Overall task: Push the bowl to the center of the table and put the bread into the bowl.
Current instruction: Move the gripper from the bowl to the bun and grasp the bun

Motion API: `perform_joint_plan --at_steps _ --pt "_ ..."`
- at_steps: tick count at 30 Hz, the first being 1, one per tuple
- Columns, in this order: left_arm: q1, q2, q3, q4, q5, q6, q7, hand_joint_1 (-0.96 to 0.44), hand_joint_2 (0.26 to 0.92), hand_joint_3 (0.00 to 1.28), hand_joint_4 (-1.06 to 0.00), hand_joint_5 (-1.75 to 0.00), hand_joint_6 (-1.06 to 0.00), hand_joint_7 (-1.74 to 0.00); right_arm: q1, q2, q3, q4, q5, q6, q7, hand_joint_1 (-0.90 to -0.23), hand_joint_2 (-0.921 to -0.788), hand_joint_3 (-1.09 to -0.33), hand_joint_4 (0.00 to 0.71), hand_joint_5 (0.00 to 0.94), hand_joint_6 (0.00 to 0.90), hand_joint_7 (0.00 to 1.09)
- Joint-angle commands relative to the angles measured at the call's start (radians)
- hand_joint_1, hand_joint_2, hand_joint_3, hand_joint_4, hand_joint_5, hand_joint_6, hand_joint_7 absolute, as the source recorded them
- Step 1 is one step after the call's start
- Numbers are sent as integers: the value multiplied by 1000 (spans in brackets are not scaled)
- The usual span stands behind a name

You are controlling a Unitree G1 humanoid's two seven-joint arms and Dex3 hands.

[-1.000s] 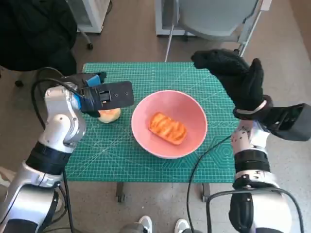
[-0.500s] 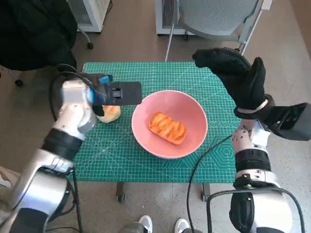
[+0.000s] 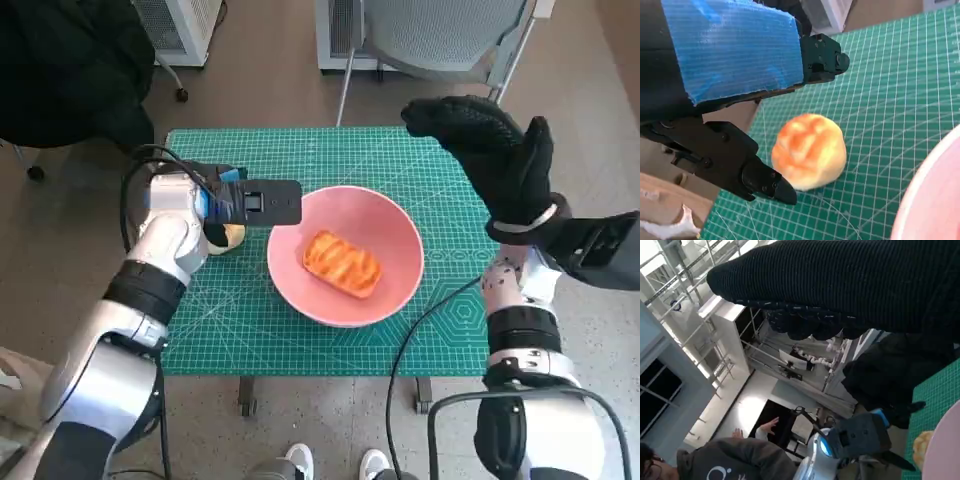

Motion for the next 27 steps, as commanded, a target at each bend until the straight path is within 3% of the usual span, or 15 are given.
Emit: perform_joint_plan --at_steps 1,8,12,19,21,24,27 --pt "-25 -9 -2 37 -25 -22 11 -200 720 10 -53 -1136 -101 -1 24 -7 3 -5 -5 14 6 -717 -921 -792 196 0 262 0" --pt "-24 -13 -16 66 -36 -44 15 -193 723 6 -10 -1030 -103 -1 28 -9 5 -13 -6 15 5 -718 -921 -792 196 0 263 0" --pt "-27 -17 -11 90 -51 -51 21 -184 719 13 -45 -1504 -114 -2 30 -10 5 -16 -6 14 5 -718 -921 -790 196 0 263 0" --pt "-28 -20 -8 116 -71 -46 24 -174 721 11 -68 -1683 -126 -4 31 -10 7 -22 -7 14 4 -718 -921 -790 196 1 263 1" --pt "-27 -22 -9 124 -76 -43 25 -174 721 10 -49 -1660 -128 -3 32 -9 8 -26 -7 13 3 -717 -921 -791 196 0 263 0" --pt "-28 -24 -11 134 -80 -39 26 -175 722 8 -35 -1475 -129 -2 35 -9 9 -31 -6 13 4 -717 -921 -791 196 0 263 0" --pt "-24 -27 -10 142 -84 -32 34 -164 723 5 -66 -1162 -136 -3 37 -9 11 -36 -5 13 6 -717 -921 -792 196 0 262 0"
